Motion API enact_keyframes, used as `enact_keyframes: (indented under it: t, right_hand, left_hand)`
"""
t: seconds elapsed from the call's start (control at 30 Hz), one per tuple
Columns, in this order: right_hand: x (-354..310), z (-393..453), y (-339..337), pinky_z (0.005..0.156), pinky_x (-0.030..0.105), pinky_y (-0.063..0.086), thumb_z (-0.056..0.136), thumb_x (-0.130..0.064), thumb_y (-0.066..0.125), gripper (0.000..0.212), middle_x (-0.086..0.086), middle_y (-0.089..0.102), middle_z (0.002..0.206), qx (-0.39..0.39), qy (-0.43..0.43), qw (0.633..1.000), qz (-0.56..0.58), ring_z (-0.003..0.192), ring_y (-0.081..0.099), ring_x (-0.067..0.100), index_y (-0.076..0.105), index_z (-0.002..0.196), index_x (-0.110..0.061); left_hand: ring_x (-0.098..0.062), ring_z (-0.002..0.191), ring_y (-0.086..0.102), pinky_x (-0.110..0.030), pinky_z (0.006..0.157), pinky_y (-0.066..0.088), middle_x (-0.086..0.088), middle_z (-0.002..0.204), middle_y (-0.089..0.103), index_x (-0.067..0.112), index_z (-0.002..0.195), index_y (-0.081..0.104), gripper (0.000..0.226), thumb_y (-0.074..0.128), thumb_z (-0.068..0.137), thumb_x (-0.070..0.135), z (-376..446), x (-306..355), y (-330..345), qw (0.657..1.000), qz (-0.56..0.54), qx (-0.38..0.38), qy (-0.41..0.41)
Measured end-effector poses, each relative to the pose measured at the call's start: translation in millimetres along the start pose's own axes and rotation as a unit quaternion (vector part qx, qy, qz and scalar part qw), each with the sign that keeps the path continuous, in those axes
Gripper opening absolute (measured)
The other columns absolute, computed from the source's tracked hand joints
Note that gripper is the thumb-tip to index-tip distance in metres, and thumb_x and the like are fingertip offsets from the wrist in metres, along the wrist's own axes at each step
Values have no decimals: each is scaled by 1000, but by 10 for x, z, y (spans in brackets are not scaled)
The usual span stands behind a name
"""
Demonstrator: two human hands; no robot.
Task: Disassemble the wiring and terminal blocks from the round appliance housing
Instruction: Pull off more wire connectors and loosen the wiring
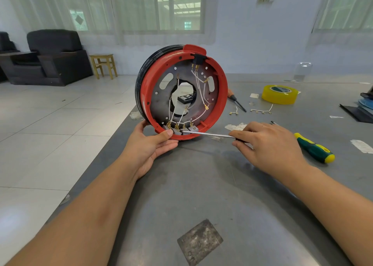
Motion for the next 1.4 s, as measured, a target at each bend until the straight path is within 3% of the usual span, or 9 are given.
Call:
enact_keyframes:
  t: [0.23,0.43,0.57,0.83,1.1,1.4]
  right_hand:
    - [-26,26,-3,54,25,31,93,-38,68,19,-5,70,85,-5,-4,1000,5,72,68,26,77,109,-36]
    - [-47,13,17,53,23,29,94,-41,66,19,-7,71,89,-20,3,1000,-4,78,70,22,76,110,-39]
    - [-112,-5,90,53,26,43,99,-49,54,26,-9,69,102,-40,1,999,2,88,69,20,69,120,-44]
    - [-243,-17,174,50,27,38,101,-55,42,36,-12,65,101,-94,9,996,6,86,68,18,63,128,-44]
    - [-334,-41,248,62,31,50,101,-62,28,44,-12,59,108,-177,23,984,12,96,64,18,52,132,-42]
    - [-454,-31,251,72,37,55,99,-64,25,50,-9,59,106,-201,32,978,45,96,64,23,55,127,-36]
  left_hand:
    - [-44,95,77,-41,72,65,-23,103,78,27,133,46,84,85,64,-1,-2,1,13,1000,5,-4,-1]
    - [-44,95,77,-41,71,65,-23,102,78,30,119,52,62,80,80,-8,14,-14,-8,1000,13,-2,-2]
    - [-44,95,77,-41,72,65,-25,104,77,28,119,49,59,79,82,-8,18,-7,-31,1000,-18,5,-3]
    - [-43,94,77,-40,69,65,-24,102,78,16,149,36,80,77,84,-9,20,12,-59,996,-79,35,-2]
    - [-39,95,78,-40,69,65,-26,105,77,11,146,36,73,75,87,-8,21,22,-75,993,-105,50,1]
    - [-40,96,78,-39,70,65,-27,113,75,2,151,35,74,74,89,-7,31,17,-94,991,-124,56,6]
Point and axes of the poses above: each hand's wrist, its own z-axis towards the middle knuckle, its own y-axis out of the palm, x = y × z, the point moved 8 cm from there along z, towards the middle knuckle
